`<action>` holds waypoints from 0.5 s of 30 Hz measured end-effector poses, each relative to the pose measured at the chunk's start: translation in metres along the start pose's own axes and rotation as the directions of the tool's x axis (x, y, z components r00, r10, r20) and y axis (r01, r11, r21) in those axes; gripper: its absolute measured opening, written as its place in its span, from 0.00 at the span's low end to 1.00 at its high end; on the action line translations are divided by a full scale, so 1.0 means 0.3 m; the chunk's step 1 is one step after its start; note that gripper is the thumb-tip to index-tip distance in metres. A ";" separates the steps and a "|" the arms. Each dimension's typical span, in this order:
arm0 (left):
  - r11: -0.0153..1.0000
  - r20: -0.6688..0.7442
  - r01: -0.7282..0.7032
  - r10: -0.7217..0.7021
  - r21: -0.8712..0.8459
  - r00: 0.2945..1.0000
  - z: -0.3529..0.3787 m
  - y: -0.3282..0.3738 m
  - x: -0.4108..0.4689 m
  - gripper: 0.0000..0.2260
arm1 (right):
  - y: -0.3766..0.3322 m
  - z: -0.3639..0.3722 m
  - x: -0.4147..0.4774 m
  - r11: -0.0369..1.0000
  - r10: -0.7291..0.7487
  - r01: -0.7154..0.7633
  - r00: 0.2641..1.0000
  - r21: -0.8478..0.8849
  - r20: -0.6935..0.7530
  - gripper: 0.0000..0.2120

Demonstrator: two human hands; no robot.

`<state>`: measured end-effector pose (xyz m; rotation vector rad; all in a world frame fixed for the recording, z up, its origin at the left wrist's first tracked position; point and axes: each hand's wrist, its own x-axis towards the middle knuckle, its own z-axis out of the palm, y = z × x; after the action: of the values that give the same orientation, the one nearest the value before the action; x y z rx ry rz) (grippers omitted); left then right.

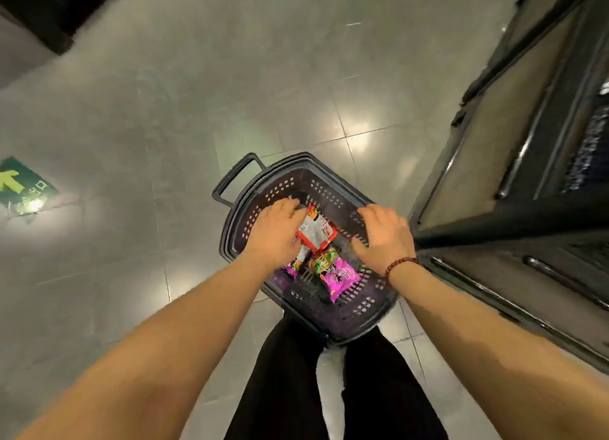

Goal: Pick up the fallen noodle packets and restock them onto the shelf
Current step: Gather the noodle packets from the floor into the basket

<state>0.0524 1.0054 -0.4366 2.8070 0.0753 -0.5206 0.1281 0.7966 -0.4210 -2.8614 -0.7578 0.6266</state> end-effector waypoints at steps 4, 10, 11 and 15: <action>0.962 0.002 -0.221 0.224 0.159 0.975 -0.174 0.232 0.034 0.29 | 0.125 -0.150 -0.181 0.994 0.112 -0.112 0.991 -0.002 -0.077 0.30; 0.838 0.052 -0.456 0.463 0.299 0.885 -0.296 0.669 0.024 0.30 | 0.359 -0.235 -0.546 0.937 0.348 -0.338 0.912 0.083 -0.217 0.30; 0.808 0.071 -0.498 0.504 0.315 0.861 -0.293 0.753 0.011 0.30 | 0.402 -0.234 -0.618 0.919 0.394 -0.379 0.888 0.108 -0.239 0.30; 0.674 0.145 -0.644 0.642 0.361 0.753 -0.220 1.100 -0.075 0.29 | 0.594 -0.201 -0.945 0.832 0.555 -0.514 0.775 0.210 -0.303 0.32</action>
<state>0.0880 0.7083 -0.2811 2.9113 -1.1125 -0.3868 0.0096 0.5009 -0.3017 -2.9416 0.1643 0.1688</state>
